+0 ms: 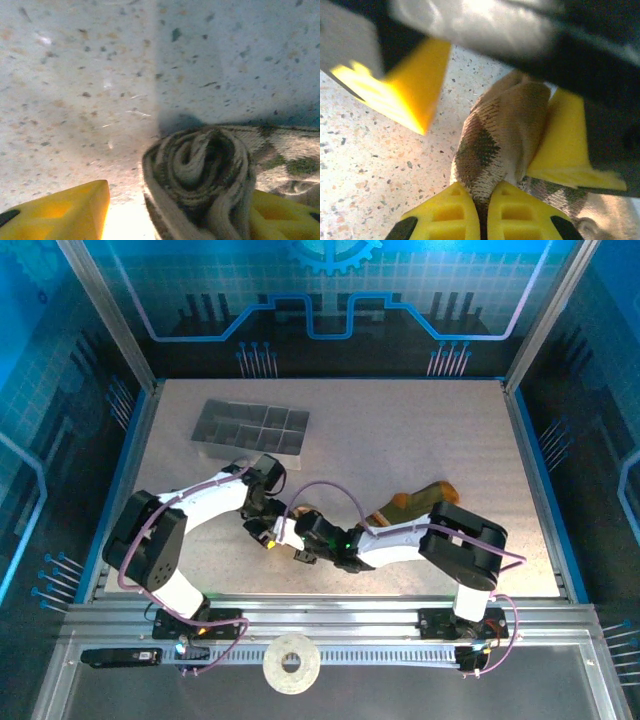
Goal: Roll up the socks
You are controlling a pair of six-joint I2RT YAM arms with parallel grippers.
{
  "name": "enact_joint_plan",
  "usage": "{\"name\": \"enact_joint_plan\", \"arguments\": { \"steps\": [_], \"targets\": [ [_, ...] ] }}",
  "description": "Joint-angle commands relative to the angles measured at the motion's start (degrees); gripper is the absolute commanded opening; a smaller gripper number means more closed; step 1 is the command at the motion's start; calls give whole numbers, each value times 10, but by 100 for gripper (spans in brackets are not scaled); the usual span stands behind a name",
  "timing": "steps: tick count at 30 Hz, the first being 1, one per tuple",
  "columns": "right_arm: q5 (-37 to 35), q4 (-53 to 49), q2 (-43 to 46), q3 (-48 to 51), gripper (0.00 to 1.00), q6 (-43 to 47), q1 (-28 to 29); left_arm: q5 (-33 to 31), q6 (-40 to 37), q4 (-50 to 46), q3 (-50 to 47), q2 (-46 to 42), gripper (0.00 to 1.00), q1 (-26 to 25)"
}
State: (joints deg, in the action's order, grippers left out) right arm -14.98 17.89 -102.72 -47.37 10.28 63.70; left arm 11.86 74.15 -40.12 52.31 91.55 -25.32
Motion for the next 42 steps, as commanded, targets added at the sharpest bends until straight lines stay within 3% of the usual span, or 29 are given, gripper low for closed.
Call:
{"name": "enact_joint_plan", "arguments": {
  "steps": [1, 4, 8, 19, 27, 32, 35, 42],
  "targets": [
    [86, -93, -24, 50, 0, -69, -30, 8, 13, -36, -10, -35, 71, 22],
    [136, -86, -32, 65, 0, -98, -52, 6, 21, -16, -13, -59, 79, 41],
    [188, -69, -44, 83, 0, -138, -86, 5, 13, 18, -19, -81, 80, 48],
    [314, -28, -88, 125, 0, -219, -172, 44, -2, 119, -77, -100, 64, 18],
    [353, -2, -119, 137, 0, -256, -208, 24, -6, 151, -82, -57, 63, -23],
    [382, -6, -134, 132, 0, -271, -230, -17, -9, 150, -89, -60, 65, -28],
    [391, -21, -143, 119, 0, -268, -236, -11, -12, 169, -91, -51, 66, -30],
    [388, -42, -143, 110, 0, -265, -242, -16, -39, 149, -93, 17, 53, -39]
  ]
}}
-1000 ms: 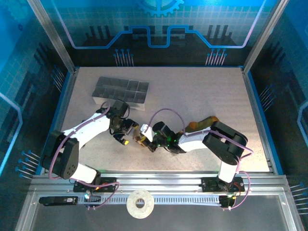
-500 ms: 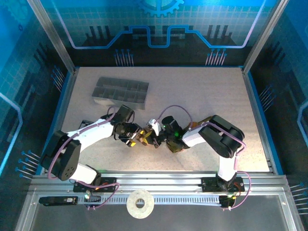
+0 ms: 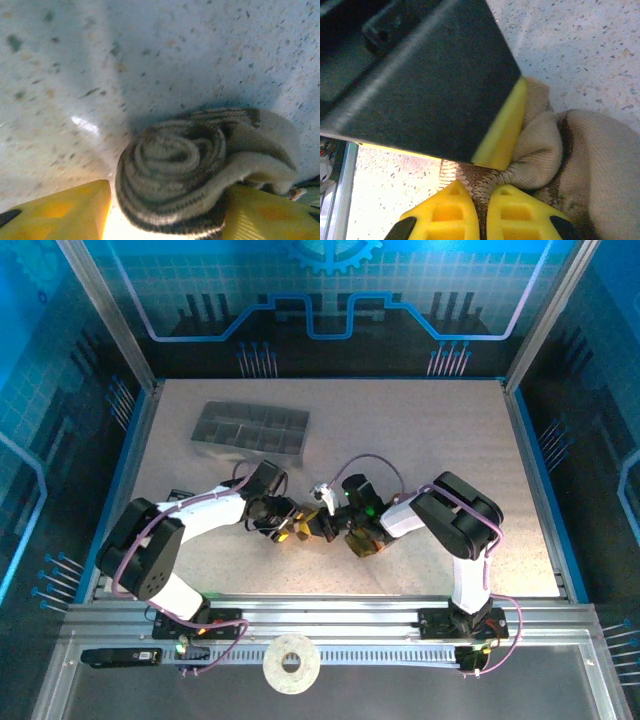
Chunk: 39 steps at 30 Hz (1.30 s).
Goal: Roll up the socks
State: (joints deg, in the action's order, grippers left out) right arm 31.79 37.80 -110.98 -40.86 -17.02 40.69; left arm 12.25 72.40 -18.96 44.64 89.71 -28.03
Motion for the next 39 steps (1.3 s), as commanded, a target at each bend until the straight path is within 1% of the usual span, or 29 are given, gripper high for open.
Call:
{"name": "enact_joint_plan", "arguments": {
  "steps": [1, 3, 6, 8, 10, 12, 15, 17, 19, 21, 24, 28, 33, 36, 39],
  "targets": [
    [-82, -243, -58, 44, 0, 11, -13, -27, -25, -68, -20, 40, 50, -13],
    [-87, -246, -51, 42, 0, 19, -15, -33, -35, -65, -28, 53, 44, -14],
    [-90, -248, -34, 36, 0, 41, -14, -46, -55, -75, -32, 71, 24, -15],
    [-94, -240, -11, 39, 6, 61, -10, -56, -59, -89, -32, 77, 14, -16],
    [-107, -232, 26, 42, 14, 86, -1, -61, -63, -106, -27, 81, 10, -16],
    [-114, -226, 62, 47, 24, 110, 6, -61, -65, -113, -23, 85, 9, -16],
    [-131, -186, 117, 63, 39, 133, 13, -60, -66, -129, -12, 92, 9, -16],
    [-157, -151, 158, 89, 46, 144, 18, -61, -65, -141, -4, 92, 9, -16],
    [-212, -113, 208, 121, 53, 167, 40, -63, -64, -152, 3, 91, 9, -16],
    [-282, -101, 250, 139, 60, 198, 77, -61, -65, -162, 12, 90, 9, -17],
    [-372, -139, 270, 124, 62, 244, 133, -55, -64, -170, 21, 91, 9, -19],
    [-459, -136, 253, 101, 65, 274, 185, -46, -64, -180, 33, 96, 9, -20],
    [-519, -139, 186, 46, 66, 306, 220, -34, -61, -198, 49, 99, 9, -20],
    [-538, -137, 150, 19, 65, 315, 226, -25, -55, -204, 53, 98, 9, -20],
    [-547, -154, 119, -6, 59, 313, 226, -16, -47, -204, 53, 93, 9, -20]
  ]
}}
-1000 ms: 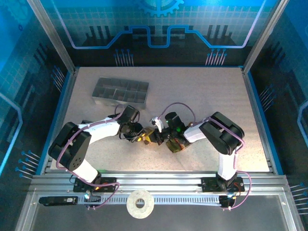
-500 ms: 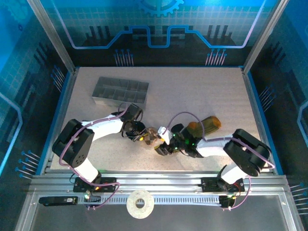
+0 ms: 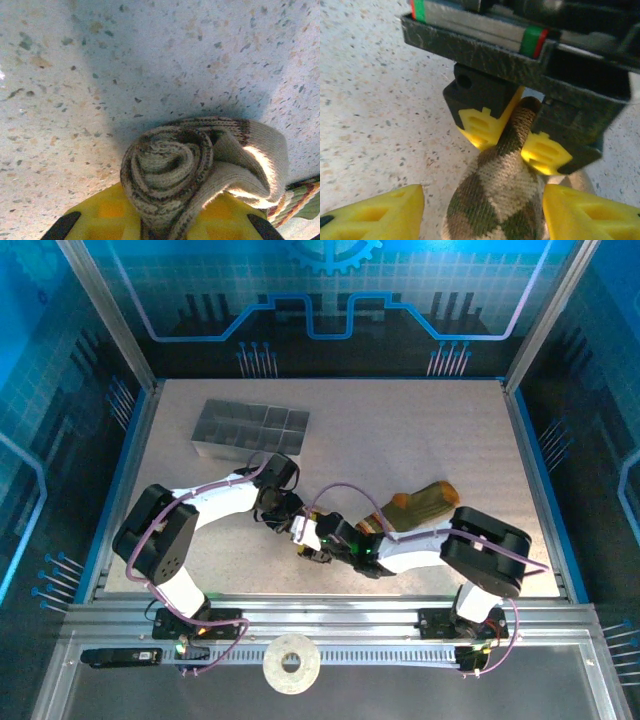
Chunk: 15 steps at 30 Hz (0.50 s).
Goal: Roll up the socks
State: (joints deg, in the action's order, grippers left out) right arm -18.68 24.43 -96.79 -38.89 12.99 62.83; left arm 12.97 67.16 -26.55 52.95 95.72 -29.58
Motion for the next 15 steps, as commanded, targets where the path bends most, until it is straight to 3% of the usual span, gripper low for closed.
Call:
{"name": "enact_joint_plan", "arguments": {
  "steps": [1, 3, 7, 11, 15],
  "targets": [
    [-52, -30, -34, -33, 56, 12, 5, -21, 7, -129, -30, 31, 9, -5],
    [-81, -53, -56, -45, 48, 0, 3, -19, 12, -133, -30, 22, 10, -5],
    [-68, -79, -75, -41, 28, -37, -6, -15, 21, -143, -31, -4, 11, -3],
    [-25, -87, -84, -28, 10, -70, -16, 1, 40, -145, -36, -36, 21, 5],
    [56, -107, -89, -12, 0, -109, -34, 11, 67, -135, -43, -82, 47, 30]
  ]
}}
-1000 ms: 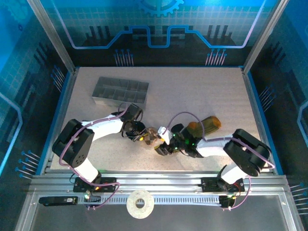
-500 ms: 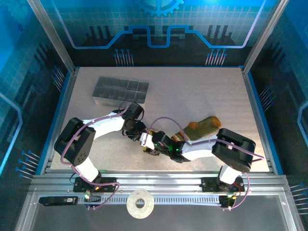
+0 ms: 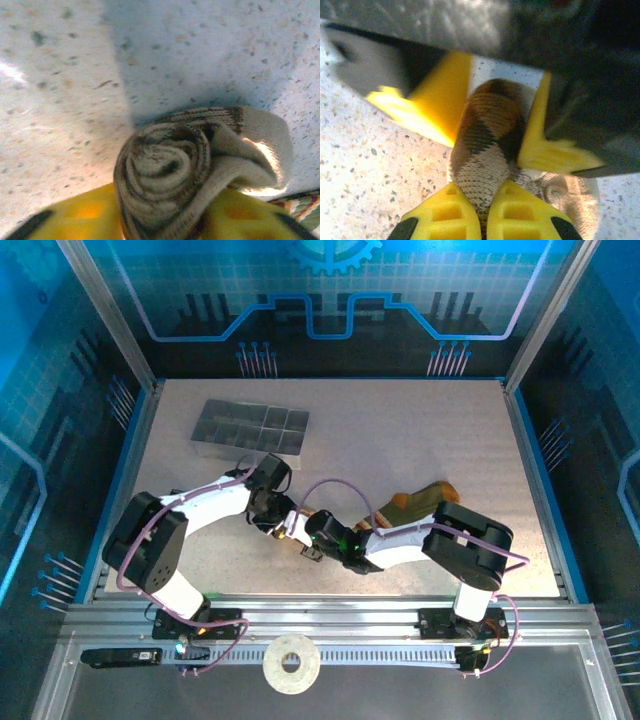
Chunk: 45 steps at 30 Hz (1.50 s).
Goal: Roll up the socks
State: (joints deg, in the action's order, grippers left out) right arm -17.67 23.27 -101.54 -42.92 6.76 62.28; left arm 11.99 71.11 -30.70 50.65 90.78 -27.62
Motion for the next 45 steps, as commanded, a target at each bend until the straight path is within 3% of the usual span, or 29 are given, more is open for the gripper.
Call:
{"name": "enact_joint_plan", "arguments": {
  "steps": [1, 7, 17, 22, 30, 38, 41, 45],
  "targets": [
    [65, -93, -41, 34, 0, -53, -31, 24, 34, -90, -21, -44, 54, 20],
    [126, -81, -42, 55, 0, -82, -44, 37, 51, -65, -14, -76, 74, 67],
    [252, -47, -61, 69, 0, -156, -99, 61, 72, -40, -18, -95, 77, 72],
    [322, -18, -78, 84, 0, -207, -137, 52, 102, -49, -21, -106, 78, 43],
    [391, -36, -113, 76, 0, -254, -181, 36, 155, 34, -43, -83, 73, -17],
    [412, -61, -119, 69, 0, -274, -204, 4, 126, 7, 16, -21, 77, -36],
    [421, -71, -122, 62, 0, -280, -212, -5, 123, 18, 12, -2, 70, -43],
    [420, -97, -121, 52, 0, -273, -215, -33, 98, 6, 18, 29, 54, -43]
  ]
}}
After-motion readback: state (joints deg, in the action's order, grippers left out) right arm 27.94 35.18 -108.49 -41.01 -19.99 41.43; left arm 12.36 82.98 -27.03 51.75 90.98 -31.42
